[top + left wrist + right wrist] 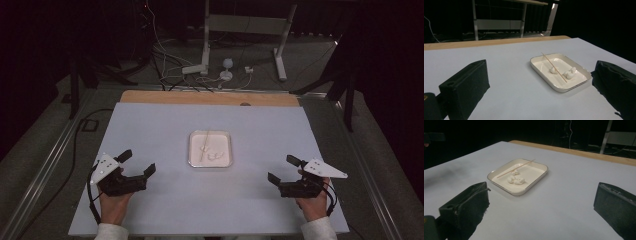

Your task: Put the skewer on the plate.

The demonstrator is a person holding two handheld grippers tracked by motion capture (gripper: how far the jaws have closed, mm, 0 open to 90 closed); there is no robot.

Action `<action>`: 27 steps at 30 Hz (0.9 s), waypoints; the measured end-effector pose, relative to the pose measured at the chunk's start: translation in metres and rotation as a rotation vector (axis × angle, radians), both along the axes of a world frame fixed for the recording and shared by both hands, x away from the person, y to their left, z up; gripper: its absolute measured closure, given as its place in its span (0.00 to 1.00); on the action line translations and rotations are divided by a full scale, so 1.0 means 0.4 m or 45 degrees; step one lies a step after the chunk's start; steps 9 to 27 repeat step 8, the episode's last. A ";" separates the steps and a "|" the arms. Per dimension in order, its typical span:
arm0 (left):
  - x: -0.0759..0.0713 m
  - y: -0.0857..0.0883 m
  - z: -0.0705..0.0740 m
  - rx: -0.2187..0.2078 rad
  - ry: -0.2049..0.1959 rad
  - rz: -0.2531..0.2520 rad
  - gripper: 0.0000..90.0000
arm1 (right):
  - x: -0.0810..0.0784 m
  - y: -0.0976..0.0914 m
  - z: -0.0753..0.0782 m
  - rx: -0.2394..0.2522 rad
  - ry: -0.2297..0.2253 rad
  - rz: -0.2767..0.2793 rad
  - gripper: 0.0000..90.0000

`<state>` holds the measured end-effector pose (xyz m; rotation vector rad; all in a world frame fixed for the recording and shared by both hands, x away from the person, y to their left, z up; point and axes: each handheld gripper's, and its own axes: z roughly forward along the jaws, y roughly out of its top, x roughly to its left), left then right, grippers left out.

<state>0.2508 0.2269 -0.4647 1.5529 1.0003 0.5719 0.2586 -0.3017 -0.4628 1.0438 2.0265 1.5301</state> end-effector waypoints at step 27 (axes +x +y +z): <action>-0.002 0.005 -0.002 0.006 0.000 0.016 0.01 | 0.003 -0.003 -0.011 -0.009 0.016 -0.008 0.00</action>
